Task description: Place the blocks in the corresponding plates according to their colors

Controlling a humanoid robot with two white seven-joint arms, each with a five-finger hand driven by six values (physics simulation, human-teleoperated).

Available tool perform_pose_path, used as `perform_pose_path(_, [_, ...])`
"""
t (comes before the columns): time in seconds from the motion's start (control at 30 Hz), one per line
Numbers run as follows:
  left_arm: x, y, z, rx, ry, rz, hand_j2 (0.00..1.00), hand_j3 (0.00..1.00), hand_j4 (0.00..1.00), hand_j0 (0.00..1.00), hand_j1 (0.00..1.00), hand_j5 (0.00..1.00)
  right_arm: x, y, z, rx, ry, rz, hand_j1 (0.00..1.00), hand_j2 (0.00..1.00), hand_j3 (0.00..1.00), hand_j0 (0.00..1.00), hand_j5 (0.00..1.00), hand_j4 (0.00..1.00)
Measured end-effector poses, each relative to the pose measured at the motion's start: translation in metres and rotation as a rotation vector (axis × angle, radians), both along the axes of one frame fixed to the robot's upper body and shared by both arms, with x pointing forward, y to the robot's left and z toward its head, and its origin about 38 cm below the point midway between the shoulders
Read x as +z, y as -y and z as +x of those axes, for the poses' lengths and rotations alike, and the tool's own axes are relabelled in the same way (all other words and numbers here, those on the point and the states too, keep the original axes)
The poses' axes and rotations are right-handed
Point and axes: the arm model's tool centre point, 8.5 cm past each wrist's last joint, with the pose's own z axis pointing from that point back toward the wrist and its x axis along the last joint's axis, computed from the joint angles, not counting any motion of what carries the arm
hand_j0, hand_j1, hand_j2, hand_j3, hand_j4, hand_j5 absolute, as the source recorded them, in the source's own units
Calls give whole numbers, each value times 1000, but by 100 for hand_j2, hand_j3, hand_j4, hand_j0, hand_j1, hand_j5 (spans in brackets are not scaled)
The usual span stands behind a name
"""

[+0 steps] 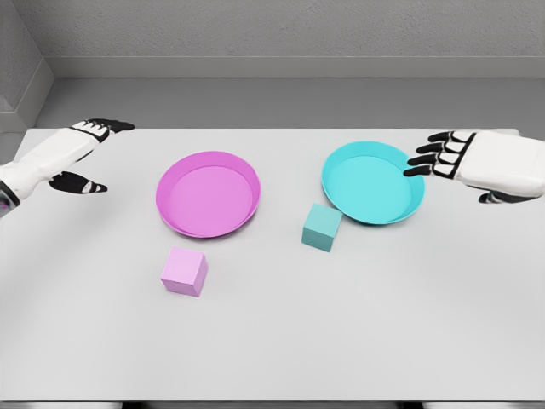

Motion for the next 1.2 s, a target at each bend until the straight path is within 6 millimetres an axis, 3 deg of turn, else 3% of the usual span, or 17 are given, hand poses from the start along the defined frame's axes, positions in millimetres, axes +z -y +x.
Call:
perform_pose_path(0.13, [1,2,0,-11,0,17,100,100,100,100,100,100,-4,-5,2,11,-6,9,100,100,100,100,100,100])
perform_pose_path(0.33, [6,21,-6,-98,19,152,100,100,100,100,100,100,-32,-44,13,96,-21,5,100,100,100,100,100,100])
perform_pose_path(0.53, [9,49,-29,-246,49,316,100,100,100,100,100,100,-76,-81,38,113,-132,-72,100,100,100,100,100,100])
perform_pose_path(0.63, [4,59,-41,-298,44,383,100,100,100,100,100,100,-82,-93,45,123,-146,-77,100,100,100,100,100,100])
perform_pose_path(0.93, [10,62,-63,-371,46,488,100,100,100,100,100,100,-106,-116,67,103,-200,-86,100,100,100,100,100,100])
perform_pose_path(1.2, [12,80,-74,-433,91,555,100,100,100,100,100,100,-125,-132,88,68,-228,-82,100,100,100,100,100,100])
